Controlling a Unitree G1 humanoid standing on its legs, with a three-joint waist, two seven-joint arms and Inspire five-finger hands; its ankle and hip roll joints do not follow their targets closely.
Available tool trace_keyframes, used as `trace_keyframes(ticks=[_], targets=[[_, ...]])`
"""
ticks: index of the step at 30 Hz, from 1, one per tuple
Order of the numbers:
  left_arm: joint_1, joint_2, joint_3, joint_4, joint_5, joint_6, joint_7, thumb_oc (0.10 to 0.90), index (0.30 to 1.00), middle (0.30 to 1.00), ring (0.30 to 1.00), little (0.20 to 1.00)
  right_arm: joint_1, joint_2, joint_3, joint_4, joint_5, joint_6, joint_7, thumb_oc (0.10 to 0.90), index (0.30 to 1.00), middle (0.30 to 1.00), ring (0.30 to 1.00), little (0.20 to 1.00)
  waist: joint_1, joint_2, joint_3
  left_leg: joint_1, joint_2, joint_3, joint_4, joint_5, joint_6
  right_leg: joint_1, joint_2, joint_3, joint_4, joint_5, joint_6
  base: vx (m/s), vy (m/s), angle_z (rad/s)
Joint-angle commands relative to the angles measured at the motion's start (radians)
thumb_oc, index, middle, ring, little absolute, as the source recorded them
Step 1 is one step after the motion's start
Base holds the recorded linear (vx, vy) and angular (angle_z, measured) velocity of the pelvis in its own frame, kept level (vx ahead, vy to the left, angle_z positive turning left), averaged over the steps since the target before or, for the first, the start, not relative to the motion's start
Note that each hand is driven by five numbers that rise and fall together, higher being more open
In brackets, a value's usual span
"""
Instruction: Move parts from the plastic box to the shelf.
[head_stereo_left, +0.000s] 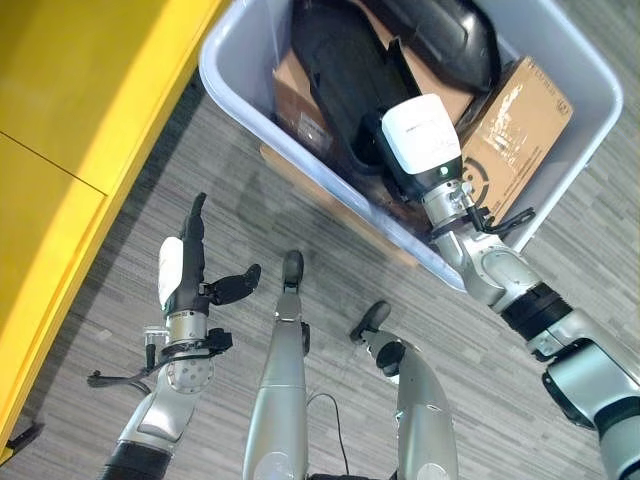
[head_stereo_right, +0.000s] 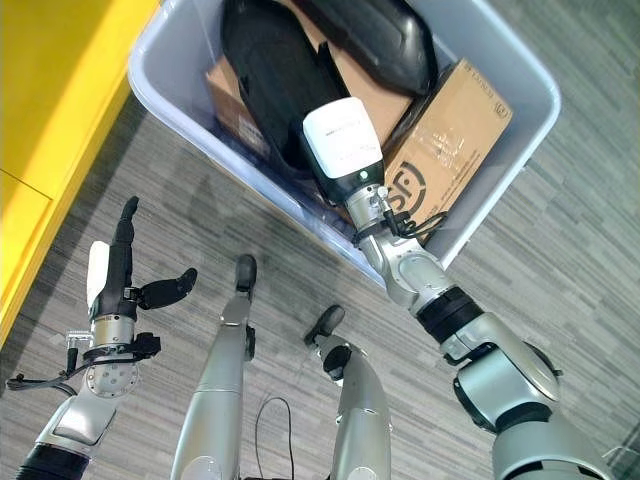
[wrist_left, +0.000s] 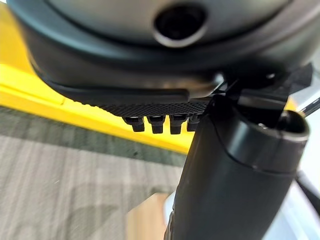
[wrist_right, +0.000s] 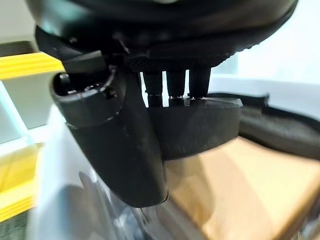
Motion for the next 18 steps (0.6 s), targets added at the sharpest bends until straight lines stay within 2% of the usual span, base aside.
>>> trace_keyframes(ticks=[1,5,6,8,11,14,18], targets=[[0.017,0.025,-0.011,-0.063,-0.005,-0.055,0.008,0.9,1.0,1.0,1.0,1.0,0.014,-0.02,-0.023,-0.087,0.06,-0.062,-0.018,0.4,0.3,0.3,0.3,0.3,-0.001,-0.01,-0.003,0.095,0.034,0.088,0.021,-0.12,0.009,0.073,-0.064,0.105,-0.124,0.121,0.148,0.03,-0.004,-0.04],[0.005,0.034,-0.015,-0.037,0.002,-0.052,-0.012,0.9,1.0,1.0,1.0,1.0,0.017,-0.074,-0.047,-0.163,0.081,-0.09,-0.004,0.4,0.3,0.3,0.3,0.3,-0.004,-0.017,-0.003,0.2,0.034,0.099,-0.001,-0.119,0.007,0.165,-0.072,0.112,-0.137,0.118,0.152,0.06,-0.005,-0.05],[0.009,0.036,-0.013,-0.02,-0.001,-0.052,-0.024,0.9,1.0,1.0,1.0,1.0,0.026,-0.1,-0.064,-0.2,0.099,-0.105,0.009,0.4,0.3,0.3,0.3,0.3,-0.006,-0.018,-0.003,0.255,0.031,0.106,-0.018,-0.118,0.006,0.211,-0.073,0.116,-0.151,0.118,0.155,0.06,-0.005,-0.02],[0.006,0.038,-0.008,-0.014,0.001,-0.052,-0.03,0.9,1.0,1.0,1.0,1.0,0.025,-0.119,-0.078,-0.219,0.105,-0.111,0.014,0.4,0.3,0.3,0.3,0.3,-0.005,-0.018,-0.003,0.268,0.033,0.122,-0.031,-0.095,0.014,0.225,-0.078,0.095,-0.165,0.138,0.145,-0.02,0.01,0.0],[0.01,0.04,-0.003,-0.005,0.0,-0.051,-0.038,0.9,1.0,1.0,1.0,1.0,0.032,-0.142,-0.099,-0.251,0.122,-0.122,0.02,0.4,0.3,0.3,0.3,0.3,-0.009,-0.017,-0.003,0.317,0.03,0.127,-0.051,-0.089,0.013,0.266,-0.081,0.098,-0.18,0.143,0.149,0.02,-0.002,-0.02],[0.011,0.038,0.005,0.028,-0.006,-0.053,-0.059,0.9,1.0,1.0,1.0,1.0,0.02,-0.197,-0.139,-0.296,0.153,-0.139,0.032,0.4,0.3,0.3,0.3,0.3,-0.014,-0.013,-0.003,0.414,0.028,0.138,-0.076,-0.086,0.008,0.354,-0.082,0.102,-0.208,0.142,0.156,0.06,-0.006,-0.07],[0.044,0.029,0.024,0.031,-0.009,-0.051,-0.084,0.9,1.0,1.0,1.0,1.0,0.038,-0.241,-0.183,-0.338,0.175,-0.153,0.046,0.4,0.3,0.3,0.3,0.3,-0.027,-0.001,-0.054,0.473,0.021,0.144,-0.107,-0.084,0.005,0.408,-0.08,0.103,-0.232,0.141,0.162,0.09,0.0,-0.08]])
